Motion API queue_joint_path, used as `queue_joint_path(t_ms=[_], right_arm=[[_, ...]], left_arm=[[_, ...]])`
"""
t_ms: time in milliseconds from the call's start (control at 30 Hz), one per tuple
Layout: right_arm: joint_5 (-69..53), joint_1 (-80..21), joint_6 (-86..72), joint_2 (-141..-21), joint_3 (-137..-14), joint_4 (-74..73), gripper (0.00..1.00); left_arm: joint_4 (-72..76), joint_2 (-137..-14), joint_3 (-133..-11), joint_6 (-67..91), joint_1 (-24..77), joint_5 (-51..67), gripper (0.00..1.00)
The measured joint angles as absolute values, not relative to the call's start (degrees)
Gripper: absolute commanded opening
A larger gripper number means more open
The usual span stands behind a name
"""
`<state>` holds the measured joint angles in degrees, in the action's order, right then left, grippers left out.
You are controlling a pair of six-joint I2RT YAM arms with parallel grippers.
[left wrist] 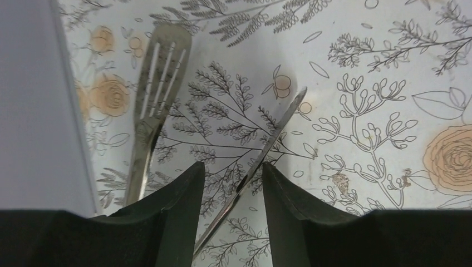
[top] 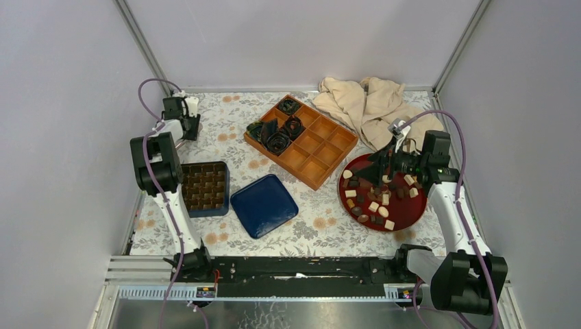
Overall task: Pack the chocolate
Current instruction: Pick up the clamp from the center of the board.
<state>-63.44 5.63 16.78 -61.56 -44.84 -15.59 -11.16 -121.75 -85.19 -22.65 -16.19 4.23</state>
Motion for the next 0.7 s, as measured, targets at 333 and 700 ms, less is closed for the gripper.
queue_joint_path(t_ms=[333,700], right_arm=[[-62.37,5.63,17.93,-62.87,-45.43,-17.34,1.00],[-61.91,5.63,18.70,-62.89,-45.71,-17.76,1.00]], left_arm=[[-13.41,-124.25,-88.31,-21.80,-16.82,7.81,0.18],[-14.02,-123.66,-94.43,-15.88,-16.56,7.81,0.00]])
